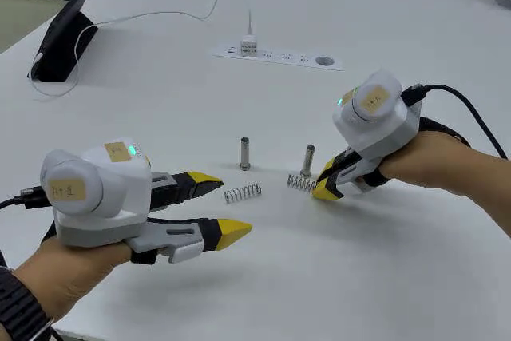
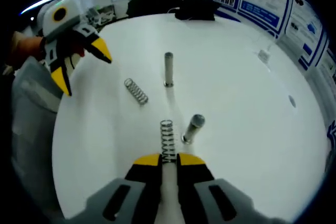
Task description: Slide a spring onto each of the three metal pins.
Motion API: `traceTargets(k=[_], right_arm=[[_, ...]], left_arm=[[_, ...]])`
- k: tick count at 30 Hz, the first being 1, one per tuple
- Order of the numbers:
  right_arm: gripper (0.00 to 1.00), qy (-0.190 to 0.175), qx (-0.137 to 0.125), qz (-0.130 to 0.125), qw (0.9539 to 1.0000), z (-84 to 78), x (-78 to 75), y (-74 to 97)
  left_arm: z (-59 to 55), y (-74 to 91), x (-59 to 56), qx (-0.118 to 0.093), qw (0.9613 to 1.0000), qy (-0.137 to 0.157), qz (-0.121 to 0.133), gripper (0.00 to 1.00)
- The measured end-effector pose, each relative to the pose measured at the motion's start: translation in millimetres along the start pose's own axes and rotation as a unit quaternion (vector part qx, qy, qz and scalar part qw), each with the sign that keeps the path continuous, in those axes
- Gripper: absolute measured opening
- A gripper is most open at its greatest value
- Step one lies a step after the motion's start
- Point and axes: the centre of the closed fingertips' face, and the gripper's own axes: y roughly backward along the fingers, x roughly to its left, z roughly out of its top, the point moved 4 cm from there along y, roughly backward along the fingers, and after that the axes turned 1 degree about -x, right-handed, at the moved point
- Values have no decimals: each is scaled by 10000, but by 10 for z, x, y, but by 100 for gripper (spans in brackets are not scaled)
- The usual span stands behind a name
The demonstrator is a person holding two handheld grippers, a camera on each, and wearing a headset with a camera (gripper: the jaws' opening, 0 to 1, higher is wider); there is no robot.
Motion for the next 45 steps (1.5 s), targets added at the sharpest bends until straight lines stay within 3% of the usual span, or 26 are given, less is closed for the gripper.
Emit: traceTargets(k=[8, 21, 32, 45], right_arm=[[12, 35, 64, 70, 9999, -2, 58, 34], [11, 374, 58, 144, 9992, 85, 264, 281], [12, 691, 32, 252, 9973, 211, 494, 418], [12, 1048, 77, 383, 9937, 370, 736, 476]], left_arm=[[9, -21, -4, 35, 10000, -51, -35, 45], [65, -252, -13, 199, 9985, -347, -378, 43], [125, -445, -84, 263, 9952, -600, -730, 38], [155, -528, -177, 228, 9899, -897, -1072, 25]])
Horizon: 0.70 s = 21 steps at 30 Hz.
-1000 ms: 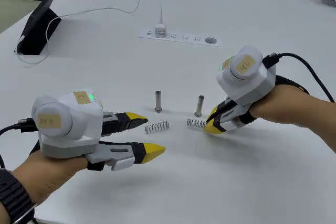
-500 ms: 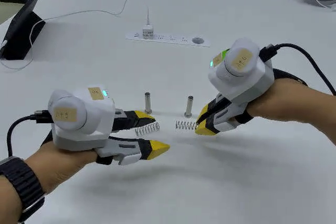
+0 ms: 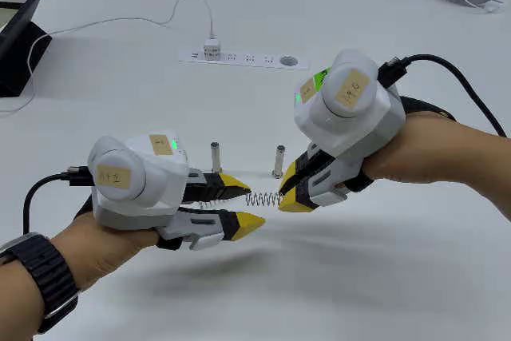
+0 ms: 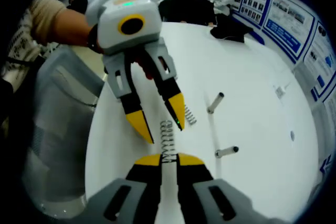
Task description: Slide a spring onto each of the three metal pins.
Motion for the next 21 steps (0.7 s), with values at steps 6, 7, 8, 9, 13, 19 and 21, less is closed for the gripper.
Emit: traceTargets(k=[6, 7, 8, 9, 13, 19, 21], right_arm=[[12, 110, 80, 55, 9999, 38, 46, 4], [12, 125, 95, 71, 9999, 43, 54, 6], [12, 134, 107, 82, 9998, 46, 61, 7], [12, 150, 128, 78, 9998, 45, 63, 9], [12, 197, 141, 81, 9997, 72, 80, 43], [12, 276, 59, 57, 9996, 161, 103, 125], [12, 318, 20, 42, 9995, 199, 111, 152]], left_arm=[[10, -19, -24, -22, 9998, -156, -78, 16], [14, -21, -32, -31, 9998, -183, -94, 14], [15, -22, -35, -30, 9997, -201, -98, 14], [13, -23, -39, -22, 9997, -208, -104, 14], [3, -25, -56, 0, 9996, -236, -145, 13], [0, -26, -60, 10, 9996, -245, -147, 12], [4, -28, -65, 11, 9996, -248, -145, 12]])
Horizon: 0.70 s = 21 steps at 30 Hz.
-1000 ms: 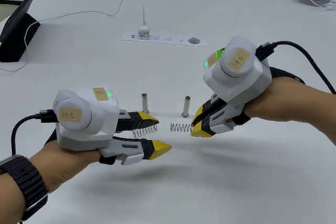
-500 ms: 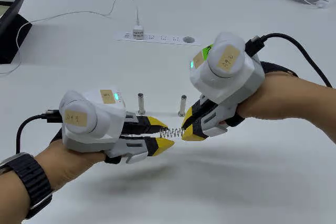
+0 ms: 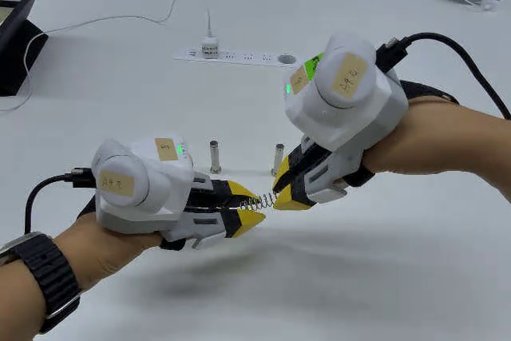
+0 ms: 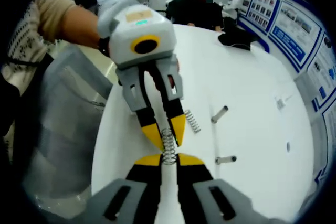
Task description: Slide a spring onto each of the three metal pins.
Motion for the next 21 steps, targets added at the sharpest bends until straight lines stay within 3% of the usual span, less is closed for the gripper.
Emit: traceTargets(k=[8, 21], right_arm=[[12, 167, -275, -18, 9995, 200, 31, 76], [12, 290, -579, 17, 9979, 354, 67, 63]], left_arm=[[34, -12, -55, 3, 10000, -45, -40, 12], [91, -16, -83, -55, 10000, -12, -12, 11]])
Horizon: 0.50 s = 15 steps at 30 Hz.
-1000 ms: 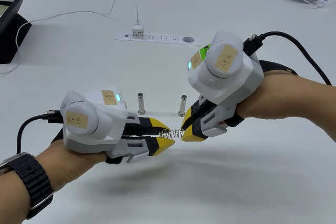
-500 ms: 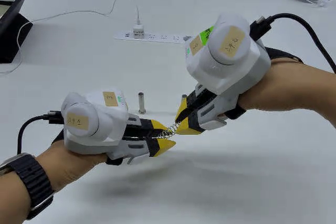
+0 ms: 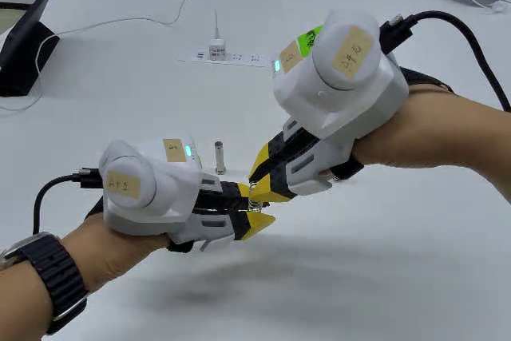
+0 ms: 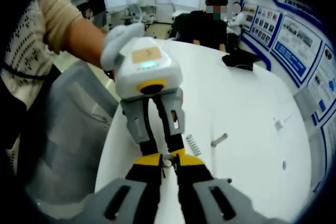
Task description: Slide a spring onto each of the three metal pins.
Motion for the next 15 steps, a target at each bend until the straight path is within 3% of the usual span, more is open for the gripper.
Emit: traceTargets(k=[15], right_arm=[[12, -69, -10, -1, 10000, -23, 26, -27]], left_arm=[[0, -1, 9, -48, 9999, 106, 34, 11]])
